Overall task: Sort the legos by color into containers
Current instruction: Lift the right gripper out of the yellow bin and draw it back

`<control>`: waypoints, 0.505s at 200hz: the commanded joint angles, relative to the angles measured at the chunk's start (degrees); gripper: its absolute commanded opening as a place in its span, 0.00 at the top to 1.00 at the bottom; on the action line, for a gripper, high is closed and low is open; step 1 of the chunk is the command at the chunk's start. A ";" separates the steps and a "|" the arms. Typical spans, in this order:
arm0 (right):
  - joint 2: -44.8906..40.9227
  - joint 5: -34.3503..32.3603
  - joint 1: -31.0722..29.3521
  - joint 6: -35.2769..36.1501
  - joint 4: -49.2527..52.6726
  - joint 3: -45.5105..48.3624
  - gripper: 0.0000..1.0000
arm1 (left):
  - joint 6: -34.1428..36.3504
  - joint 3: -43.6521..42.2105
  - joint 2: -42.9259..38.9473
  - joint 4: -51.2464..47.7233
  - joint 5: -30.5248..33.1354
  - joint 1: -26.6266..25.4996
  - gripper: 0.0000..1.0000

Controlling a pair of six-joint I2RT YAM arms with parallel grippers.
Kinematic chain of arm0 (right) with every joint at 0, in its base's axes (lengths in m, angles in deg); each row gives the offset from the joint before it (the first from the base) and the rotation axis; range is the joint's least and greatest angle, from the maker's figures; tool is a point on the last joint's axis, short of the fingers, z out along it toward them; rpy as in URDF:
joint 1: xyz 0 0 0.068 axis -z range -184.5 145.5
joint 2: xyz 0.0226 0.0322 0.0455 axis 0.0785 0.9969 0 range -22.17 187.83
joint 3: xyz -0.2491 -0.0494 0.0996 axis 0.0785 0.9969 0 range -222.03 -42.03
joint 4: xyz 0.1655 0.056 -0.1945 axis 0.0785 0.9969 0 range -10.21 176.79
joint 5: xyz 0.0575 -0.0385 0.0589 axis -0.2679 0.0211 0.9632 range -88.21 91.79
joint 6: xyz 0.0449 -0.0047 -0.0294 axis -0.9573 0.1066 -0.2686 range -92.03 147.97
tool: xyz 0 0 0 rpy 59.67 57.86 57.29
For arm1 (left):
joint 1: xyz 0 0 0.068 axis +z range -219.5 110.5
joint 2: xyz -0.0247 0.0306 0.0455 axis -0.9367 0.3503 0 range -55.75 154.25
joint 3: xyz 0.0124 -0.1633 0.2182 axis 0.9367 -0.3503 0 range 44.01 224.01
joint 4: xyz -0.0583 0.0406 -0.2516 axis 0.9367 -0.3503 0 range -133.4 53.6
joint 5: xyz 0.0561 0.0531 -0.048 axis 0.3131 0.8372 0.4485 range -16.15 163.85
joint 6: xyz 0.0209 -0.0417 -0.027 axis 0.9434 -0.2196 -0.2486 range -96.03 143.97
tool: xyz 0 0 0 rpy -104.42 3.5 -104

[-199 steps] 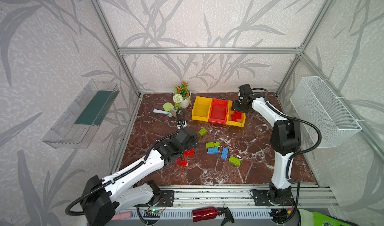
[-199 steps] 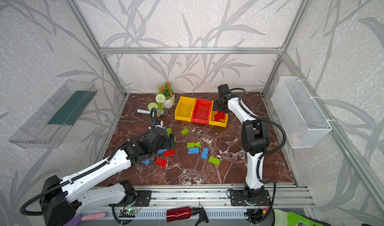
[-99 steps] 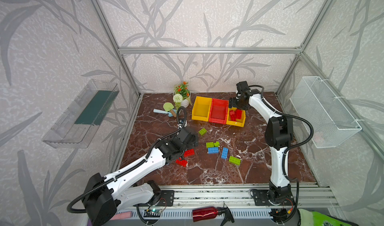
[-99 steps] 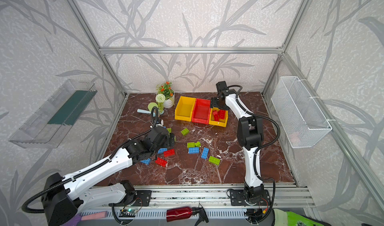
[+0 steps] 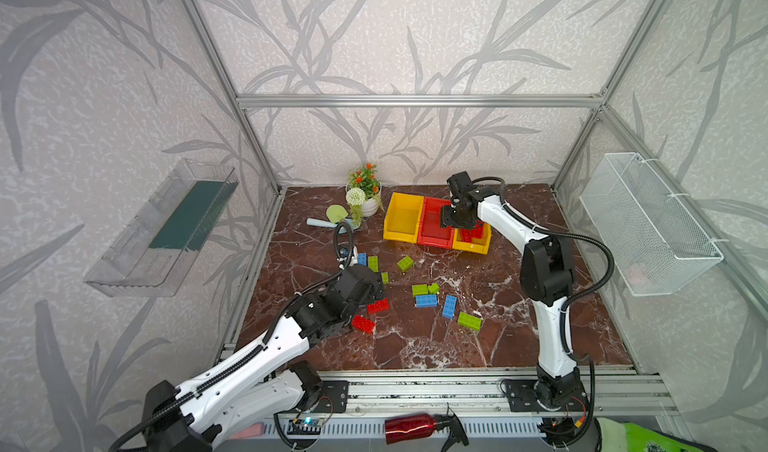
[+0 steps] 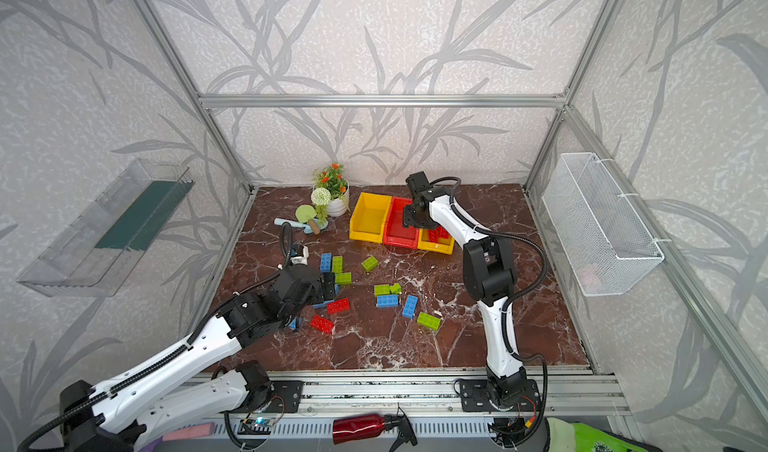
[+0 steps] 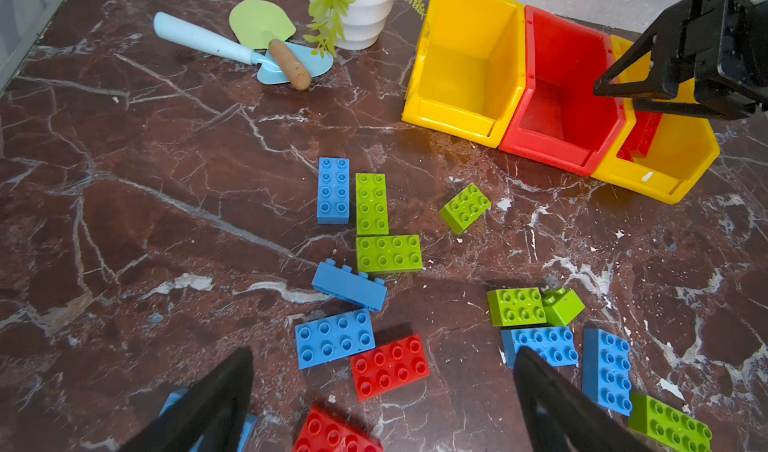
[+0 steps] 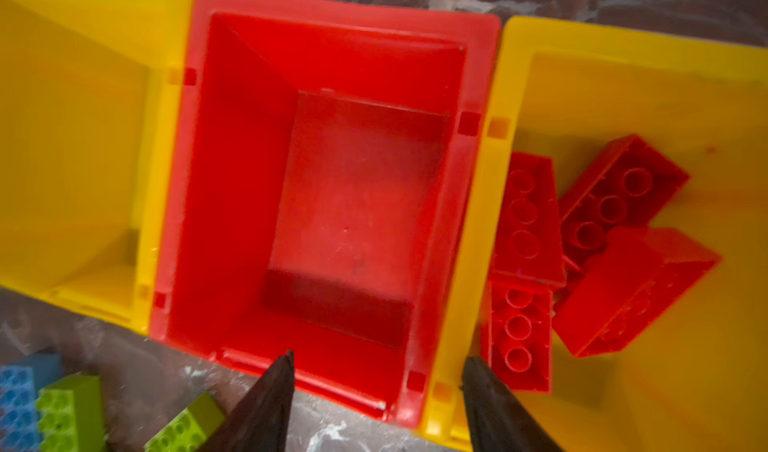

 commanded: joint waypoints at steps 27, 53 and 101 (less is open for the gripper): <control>2.04 -2.76 0.07 -2.23 0.17 2.04 0.41 | -1.93 -2.07 -4.52 -3.79 2.60 -0.15 0.03; 4.06 -2.24 0.07 -2.55 0.72 1.46 0.54 | -2.37 -2.64 -5.44 -4.54 2.57 -0.15 0.03; 4.43 -1.88 -0.28 -3.45 -0.09 4.48 0.59 | -3.39 -4.02 -9.09 -6.47 2.48 -0.14 0.03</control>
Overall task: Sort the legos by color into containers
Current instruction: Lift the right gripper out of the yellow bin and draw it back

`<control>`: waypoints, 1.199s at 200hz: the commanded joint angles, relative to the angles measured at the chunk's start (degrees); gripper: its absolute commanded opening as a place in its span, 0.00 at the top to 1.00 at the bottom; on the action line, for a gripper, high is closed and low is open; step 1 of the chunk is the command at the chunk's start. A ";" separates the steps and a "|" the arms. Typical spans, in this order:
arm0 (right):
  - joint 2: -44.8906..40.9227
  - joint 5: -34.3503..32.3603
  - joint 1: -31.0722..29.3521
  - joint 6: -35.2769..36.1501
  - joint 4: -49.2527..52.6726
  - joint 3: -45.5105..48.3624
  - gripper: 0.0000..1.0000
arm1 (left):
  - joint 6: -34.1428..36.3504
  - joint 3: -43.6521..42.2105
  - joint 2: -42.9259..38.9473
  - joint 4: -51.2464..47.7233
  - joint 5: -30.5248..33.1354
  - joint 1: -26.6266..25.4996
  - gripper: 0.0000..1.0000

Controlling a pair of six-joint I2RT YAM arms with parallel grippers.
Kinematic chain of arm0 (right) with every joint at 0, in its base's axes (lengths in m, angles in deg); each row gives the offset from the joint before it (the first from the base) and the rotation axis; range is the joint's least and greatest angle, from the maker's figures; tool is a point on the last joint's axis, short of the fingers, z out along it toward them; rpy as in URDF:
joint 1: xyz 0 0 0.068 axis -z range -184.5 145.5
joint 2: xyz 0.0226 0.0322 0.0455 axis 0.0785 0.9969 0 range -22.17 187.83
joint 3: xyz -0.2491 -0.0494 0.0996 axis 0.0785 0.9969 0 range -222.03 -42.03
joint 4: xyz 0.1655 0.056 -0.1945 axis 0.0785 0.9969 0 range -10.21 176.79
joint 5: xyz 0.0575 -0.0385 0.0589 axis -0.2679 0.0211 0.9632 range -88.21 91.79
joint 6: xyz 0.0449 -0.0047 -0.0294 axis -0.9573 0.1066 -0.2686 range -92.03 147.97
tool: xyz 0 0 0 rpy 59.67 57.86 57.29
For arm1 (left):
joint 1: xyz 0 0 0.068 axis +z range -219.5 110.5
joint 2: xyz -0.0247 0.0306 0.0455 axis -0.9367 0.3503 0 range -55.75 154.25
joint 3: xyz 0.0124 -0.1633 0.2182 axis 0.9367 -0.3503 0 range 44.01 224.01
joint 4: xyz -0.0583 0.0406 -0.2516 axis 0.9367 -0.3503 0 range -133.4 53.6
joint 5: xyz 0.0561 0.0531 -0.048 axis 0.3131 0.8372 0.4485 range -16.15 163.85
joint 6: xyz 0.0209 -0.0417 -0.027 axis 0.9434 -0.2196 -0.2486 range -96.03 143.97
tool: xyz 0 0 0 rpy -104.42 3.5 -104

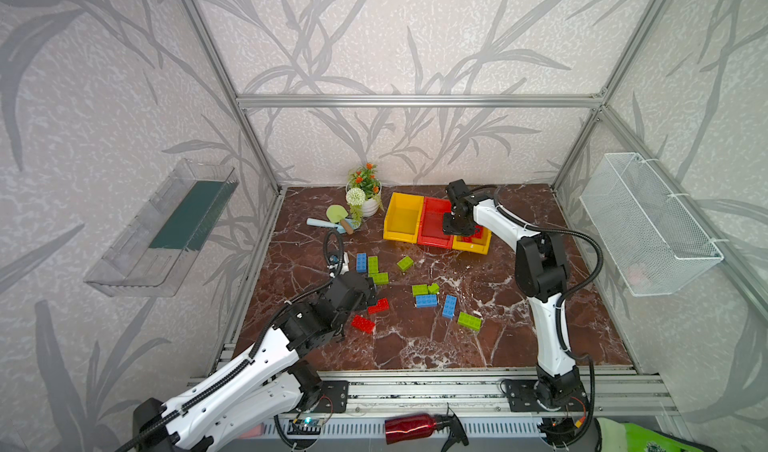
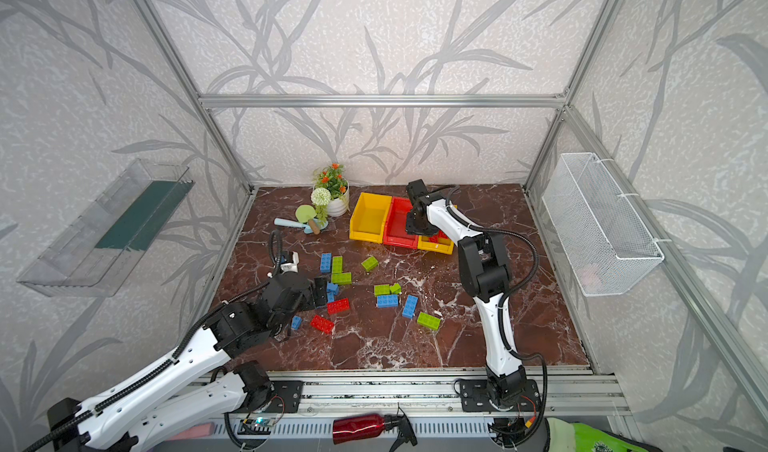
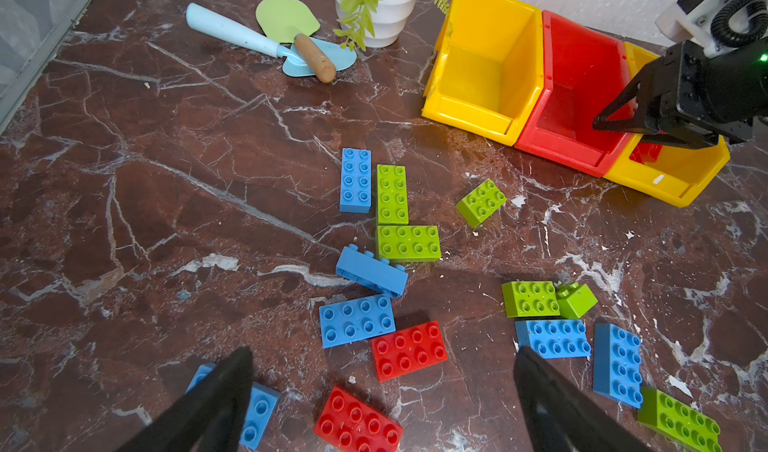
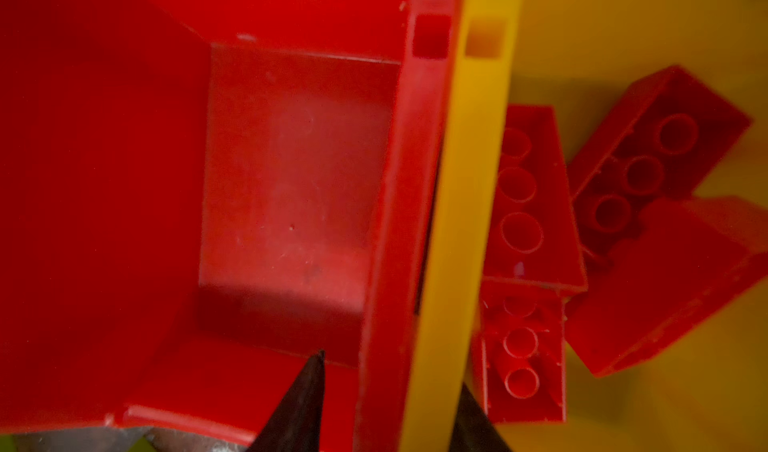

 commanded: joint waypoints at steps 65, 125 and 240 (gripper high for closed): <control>-3.37 -0.51 -2.31 -3.61 -3.08 12.71 0.64 | -2.81 -3.03 -8.92 -6.92 1.73 -0.18 0.03; -8.09 -1.99 -4.37 -4.94 -2.71 17.09 0.62 | -2.54 -3.19 -11.56 -9.11 1.12 -0.18 0.03; -35.58 -1.13 -9.24 -1.77 -1.23 28.64 0.10 | -10.63 -6.77 -2.83 -11.18 -6.51 -2.51 0.04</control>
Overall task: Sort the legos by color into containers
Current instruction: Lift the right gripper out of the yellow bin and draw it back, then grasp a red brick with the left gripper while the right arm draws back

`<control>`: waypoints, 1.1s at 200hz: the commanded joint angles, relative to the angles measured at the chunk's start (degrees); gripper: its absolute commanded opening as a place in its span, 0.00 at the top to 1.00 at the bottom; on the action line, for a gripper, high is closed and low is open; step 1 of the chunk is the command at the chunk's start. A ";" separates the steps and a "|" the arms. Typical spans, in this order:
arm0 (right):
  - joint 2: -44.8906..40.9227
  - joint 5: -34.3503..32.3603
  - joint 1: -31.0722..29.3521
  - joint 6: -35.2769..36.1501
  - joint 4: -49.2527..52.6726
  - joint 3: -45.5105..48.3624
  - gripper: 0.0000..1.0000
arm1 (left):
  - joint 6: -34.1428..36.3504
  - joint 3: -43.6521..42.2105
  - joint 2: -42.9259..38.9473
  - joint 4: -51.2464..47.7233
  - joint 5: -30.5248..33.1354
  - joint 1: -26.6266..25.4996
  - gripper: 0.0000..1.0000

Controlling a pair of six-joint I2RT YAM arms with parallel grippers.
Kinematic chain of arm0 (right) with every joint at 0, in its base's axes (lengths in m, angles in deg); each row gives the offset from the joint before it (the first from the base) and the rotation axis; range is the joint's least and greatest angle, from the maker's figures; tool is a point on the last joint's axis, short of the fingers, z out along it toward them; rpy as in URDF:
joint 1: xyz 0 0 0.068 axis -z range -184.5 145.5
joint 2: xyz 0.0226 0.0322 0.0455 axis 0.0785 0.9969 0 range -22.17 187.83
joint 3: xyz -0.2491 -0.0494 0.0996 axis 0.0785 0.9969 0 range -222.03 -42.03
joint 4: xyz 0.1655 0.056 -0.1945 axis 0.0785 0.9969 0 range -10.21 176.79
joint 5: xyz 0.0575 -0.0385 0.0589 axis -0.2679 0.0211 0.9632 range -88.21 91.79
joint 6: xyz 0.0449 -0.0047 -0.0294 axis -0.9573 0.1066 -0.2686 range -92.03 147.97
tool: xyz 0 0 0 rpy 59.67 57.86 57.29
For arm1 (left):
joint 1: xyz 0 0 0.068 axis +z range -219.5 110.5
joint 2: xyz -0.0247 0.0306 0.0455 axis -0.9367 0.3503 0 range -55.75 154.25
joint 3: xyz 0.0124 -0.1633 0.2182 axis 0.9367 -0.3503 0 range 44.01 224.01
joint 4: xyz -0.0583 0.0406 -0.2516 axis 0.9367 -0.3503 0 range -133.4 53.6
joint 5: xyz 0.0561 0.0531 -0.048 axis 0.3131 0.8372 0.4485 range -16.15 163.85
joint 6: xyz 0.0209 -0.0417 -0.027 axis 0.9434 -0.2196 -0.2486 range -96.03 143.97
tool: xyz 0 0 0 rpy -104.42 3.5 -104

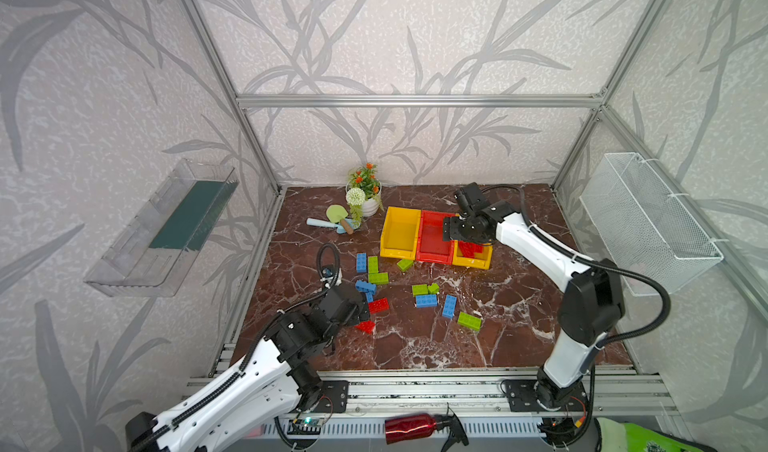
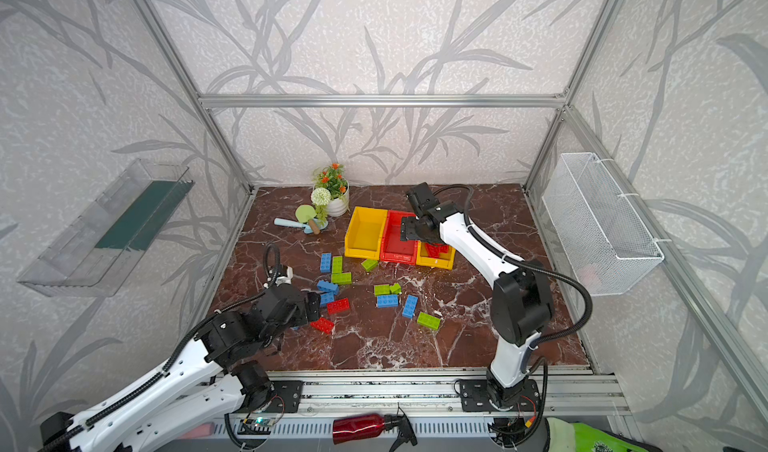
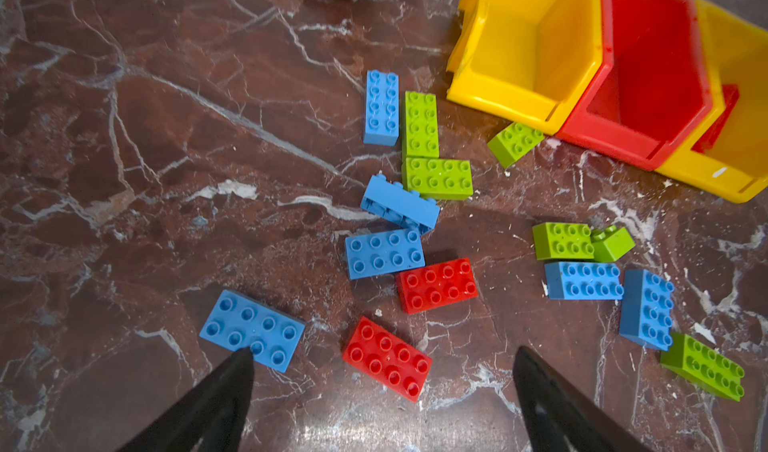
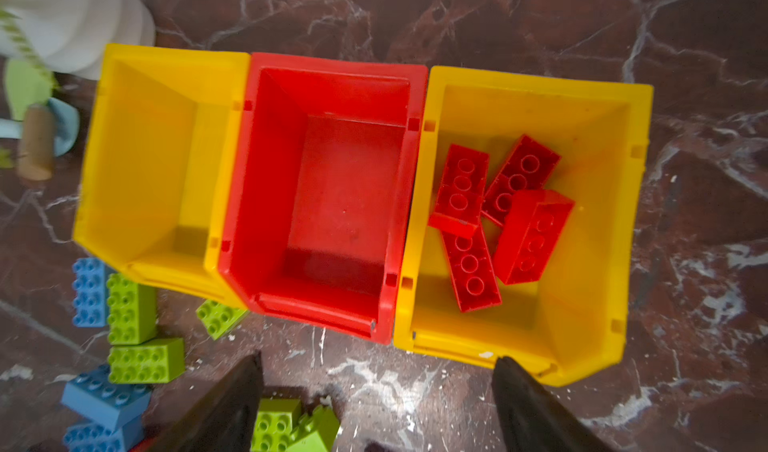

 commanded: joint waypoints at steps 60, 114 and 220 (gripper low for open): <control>-16.05 8.47 -8.01 0.91 -1.95 20.98 0.01 | -4.58 -10.58 3.86 4.05 -4.73 -3.96 0.03; -26.88 13.24 -8.90 2.17 0.64 27.86 0.01 | 3.60 -8.47 13.34 10.42 -2.47 -3.85 0.03; -38.71 11.94 -8.89 1.88 4.55 31.03 0.01 | 7.55 -2.05 34.27 13.99 -6.85 -3.61 0.15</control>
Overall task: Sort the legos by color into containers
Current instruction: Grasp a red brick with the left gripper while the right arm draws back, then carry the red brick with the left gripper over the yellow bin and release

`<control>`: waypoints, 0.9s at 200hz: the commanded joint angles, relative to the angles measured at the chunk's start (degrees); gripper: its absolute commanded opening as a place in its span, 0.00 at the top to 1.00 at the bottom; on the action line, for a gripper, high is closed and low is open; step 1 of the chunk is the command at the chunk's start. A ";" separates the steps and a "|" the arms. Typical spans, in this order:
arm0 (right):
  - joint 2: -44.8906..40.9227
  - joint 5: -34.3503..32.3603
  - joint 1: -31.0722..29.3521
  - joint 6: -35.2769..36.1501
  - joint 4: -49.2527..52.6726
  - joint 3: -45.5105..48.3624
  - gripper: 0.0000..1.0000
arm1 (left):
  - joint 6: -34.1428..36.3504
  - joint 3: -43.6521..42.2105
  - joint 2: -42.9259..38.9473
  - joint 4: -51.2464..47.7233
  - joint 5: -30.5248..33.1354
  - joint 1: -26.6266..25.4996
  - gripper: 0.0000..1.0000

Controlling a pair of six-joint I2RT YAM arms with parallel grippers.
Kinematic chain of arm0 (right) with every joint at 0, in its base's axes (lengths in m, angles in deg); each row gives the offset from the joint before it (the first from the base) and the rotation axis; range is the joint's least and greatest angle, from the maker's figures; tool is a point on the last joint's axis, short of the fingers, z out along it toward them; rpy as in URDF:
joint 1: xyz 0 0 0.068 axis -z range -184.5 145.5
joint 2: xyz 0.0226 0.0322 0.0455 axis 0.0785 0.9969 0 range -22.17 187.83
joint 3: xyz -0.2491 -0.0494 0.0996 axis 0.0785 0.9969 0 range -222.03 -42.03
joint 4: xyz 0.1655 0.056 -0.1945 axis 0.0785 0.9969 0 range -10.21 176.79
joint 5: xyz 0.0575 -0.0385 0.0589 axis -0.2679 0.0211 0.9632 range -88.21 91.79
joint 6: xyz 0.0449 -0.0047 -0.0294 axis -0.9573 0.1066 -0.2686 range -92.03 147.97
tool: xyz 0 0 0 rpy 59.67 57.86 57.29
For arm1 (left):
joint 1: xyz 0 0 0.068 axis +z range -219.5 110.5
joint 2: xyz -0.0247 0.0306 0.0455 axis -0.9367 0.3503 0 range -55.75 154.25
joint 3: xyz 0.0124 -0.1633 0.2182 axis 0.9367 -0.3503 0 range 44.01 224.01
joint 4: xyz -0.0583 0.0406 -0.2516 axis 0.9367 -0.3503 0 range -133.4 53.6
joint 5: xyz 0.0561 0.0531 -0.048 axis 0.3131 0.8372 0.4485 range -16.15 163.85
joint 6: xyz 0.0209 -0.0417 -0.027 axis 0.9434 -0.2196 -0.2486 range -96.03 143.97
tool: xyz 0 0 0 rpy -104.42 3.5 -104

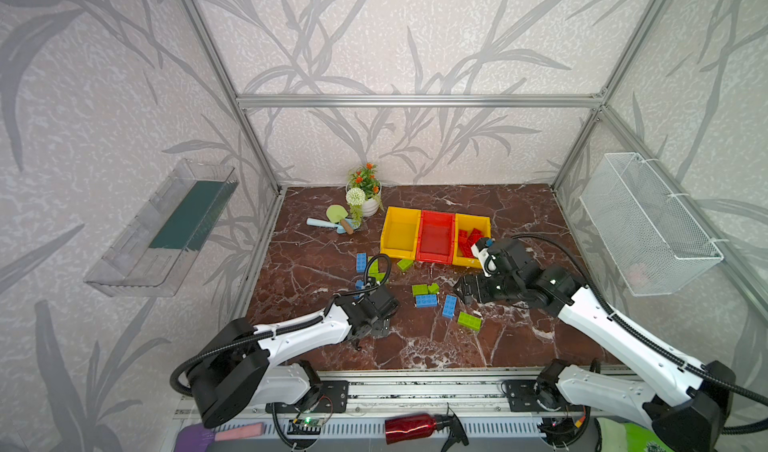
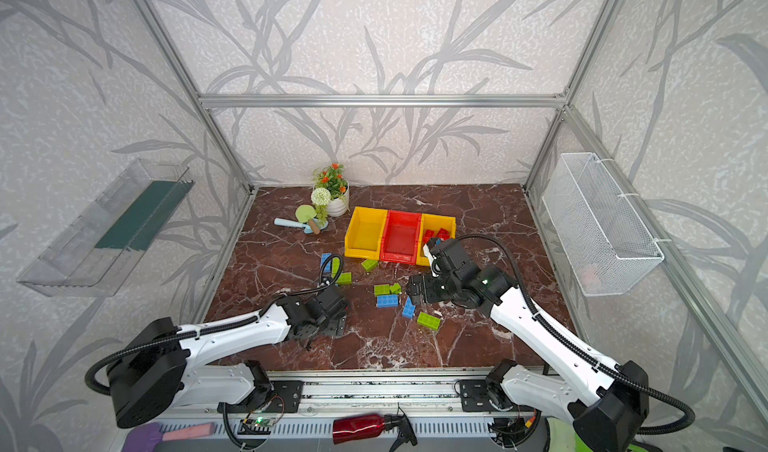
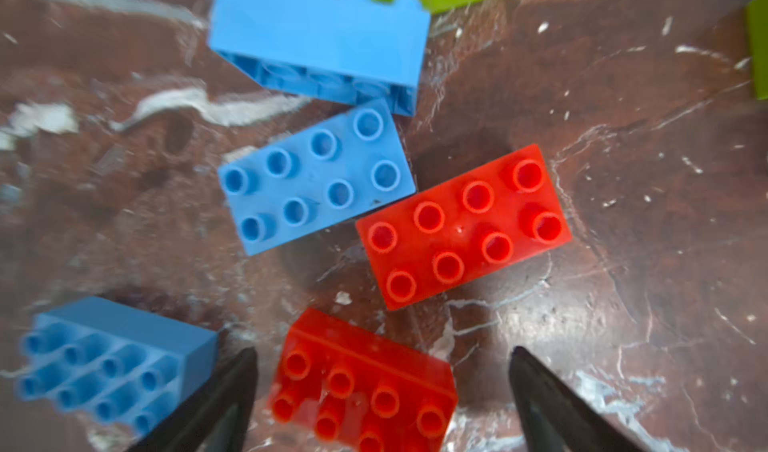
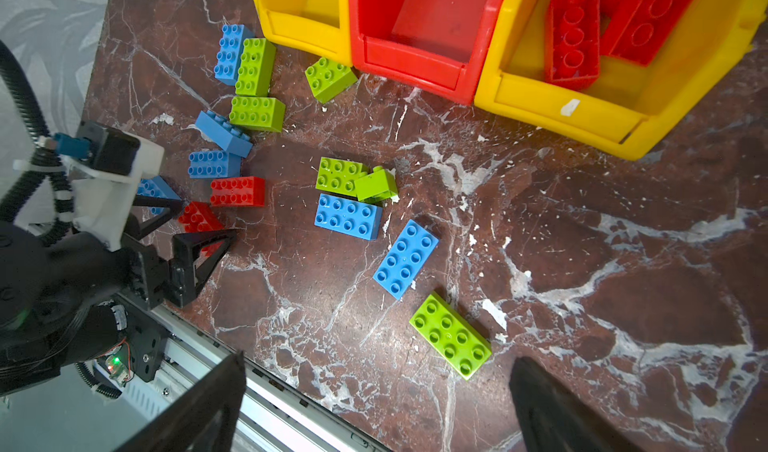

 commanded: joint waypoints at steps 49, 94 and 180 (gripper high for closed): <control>-1.97 -0.81 -0.26 0.26 3.05 0.01 0.00 | -2.67 -3.92 -4.24 1.90 -2.18 0.26 0.16; -1.49 -0.89 -0.24 -0.64 2.58 0.26 0.01 | -5.15 -6.82 -5.46 3.80 -4.72 0.21 0.16; -5.47 -2.19 -0.26 -2.22 5.19 1.67 0.01 | -3.13 -4.65 -0.17 6.11 -6.23 0.89 0.51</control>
